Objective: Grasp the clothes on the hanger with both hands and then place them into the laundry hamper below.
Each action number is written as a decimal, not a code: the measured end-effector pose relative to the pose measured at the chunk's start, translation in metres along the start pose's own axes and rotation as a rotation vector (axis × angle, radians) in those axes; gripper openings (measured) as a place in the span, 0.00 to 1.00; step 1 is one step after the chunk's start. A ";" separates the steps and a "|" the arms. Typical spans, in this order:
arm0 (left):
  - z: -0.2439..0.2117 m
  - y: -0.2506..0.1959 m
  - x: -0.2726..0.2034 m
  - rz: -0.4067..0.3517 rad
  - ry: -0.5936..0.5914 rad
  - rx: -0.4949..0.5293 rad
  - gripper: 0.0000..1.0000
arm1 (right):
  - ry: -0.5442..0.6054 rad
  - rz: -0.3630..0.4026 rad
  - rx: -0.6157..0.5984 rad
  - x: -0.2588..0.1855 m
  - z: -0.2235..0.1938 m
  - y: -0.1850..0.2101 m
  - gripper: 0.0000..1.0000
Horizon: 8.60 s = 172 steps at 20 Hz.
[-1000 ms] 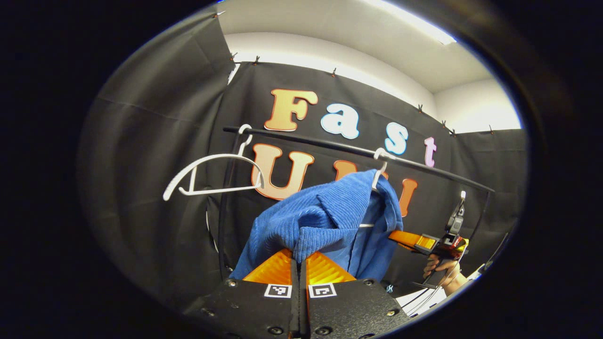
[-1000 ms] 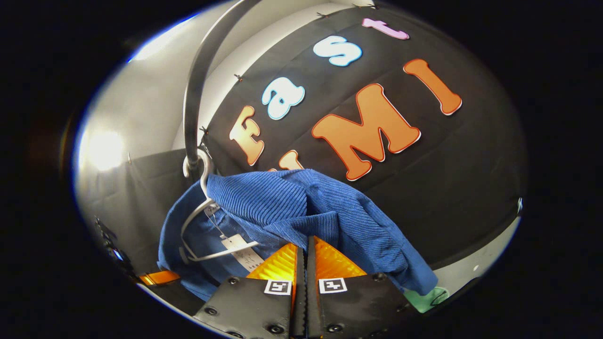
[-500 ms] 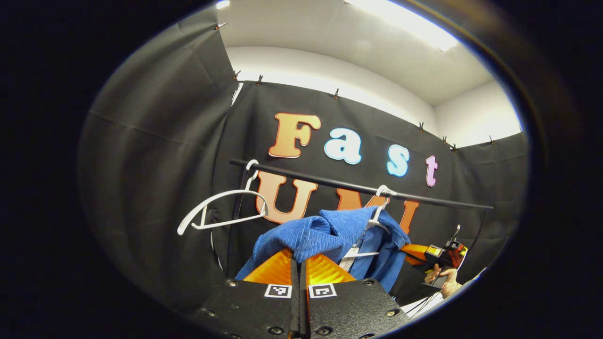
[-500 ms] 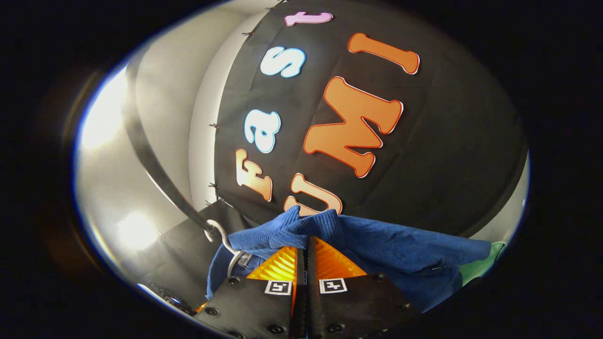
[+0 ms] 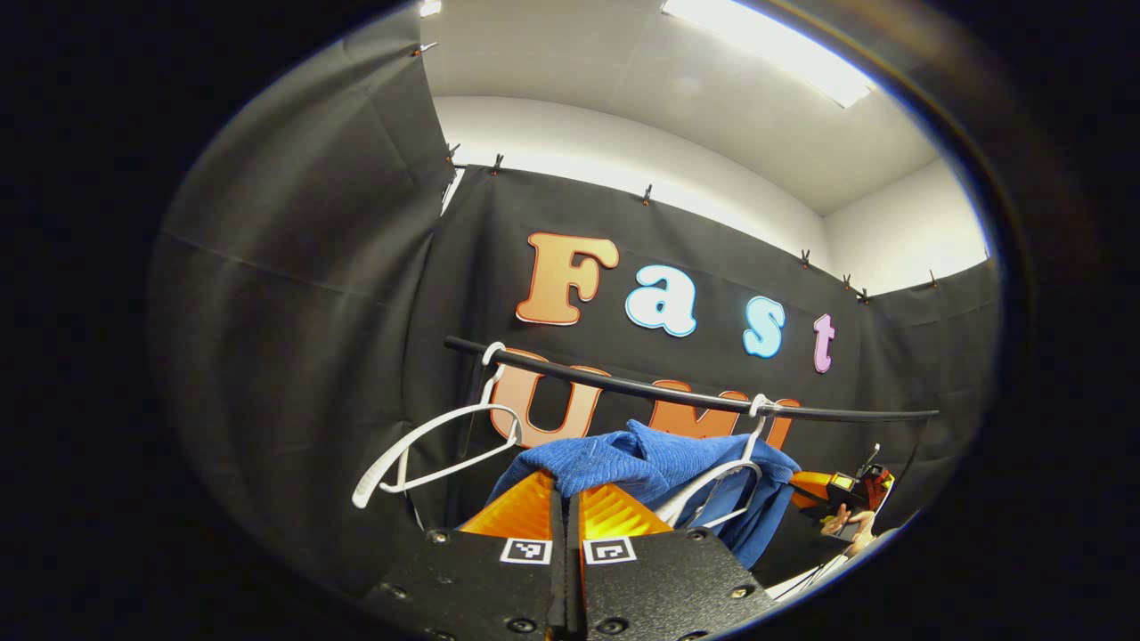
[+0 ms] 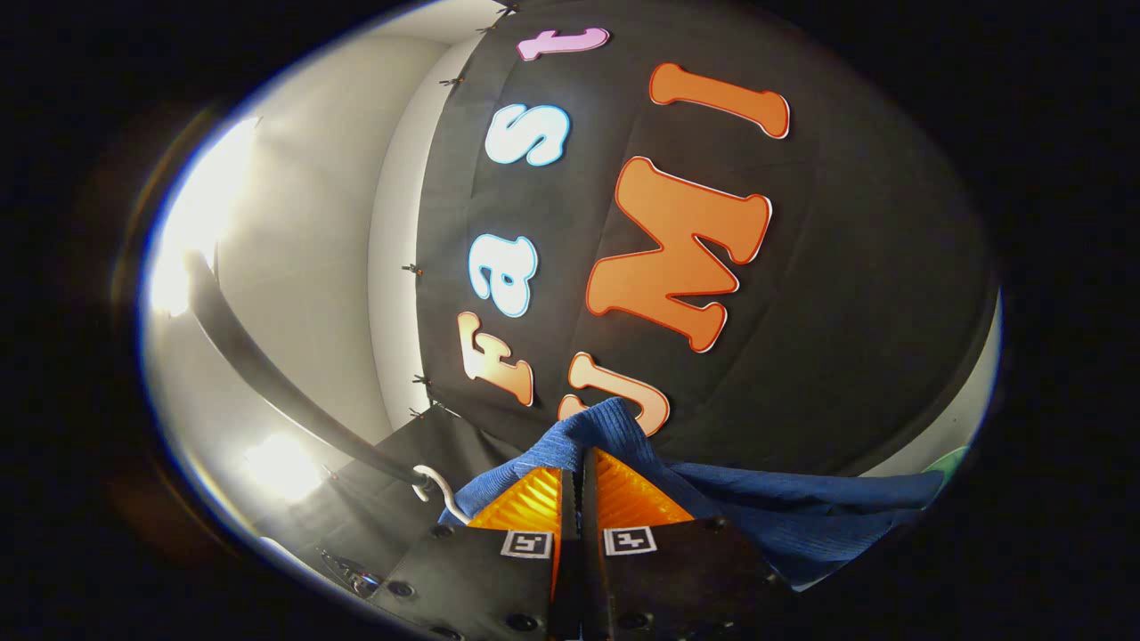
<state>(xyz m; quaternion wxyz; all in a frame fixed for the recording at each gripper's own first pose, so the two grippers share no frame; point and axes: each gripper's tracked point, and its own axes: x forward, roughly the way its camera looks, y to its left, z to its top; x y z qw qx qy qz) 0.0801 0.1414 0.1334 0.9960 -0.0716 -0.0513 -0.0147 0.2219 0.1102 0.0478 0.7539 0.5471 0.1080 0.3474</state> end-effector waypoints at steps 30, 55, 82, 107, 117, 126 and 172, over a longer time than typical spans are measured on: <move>-0.144 0.032 0.044 -0.121 0.255 0.008 0.00 | -0.052 -0.336 -0.065 -0.028 0.011 -0.121 0.08; -0.238 -0.077 -0.032 -0.187 0.372 0.020 0.00 | 0.122 -0.516 -0.522 -0.144 -0.100 -0.098 0.08; -0.444 -0.154 0.023 -0.285 0.733 0.157 0.00 | 0.355 -0.868 -0.757 -0.181 -0.147 -0.253 0.08; -0.601 -0.094 -0.004 -0.125 1.174 0.227 0.11 | 0.666 -1.187 -0.587 -0.243 -0.218 -0.408 0.09; -0.572 -0.094 -0.018 -0.077 1.130 0.161 0.66 | 0.585 -1.161 -0.626 -0.243 -0.204 -0.377 0.35; -0.509 -0.115 -0.033 -0.077 0.978 0.154 0.70 | 0.481 -1.138 -0.715 -0.261 -0.179 -0.320 0.81; -0.148 -0.254 -0.061 -0.049 0.127 0.089 0.92 | -0.051 -0.680 -1.163 -0.289 -0.009 0.021 0.94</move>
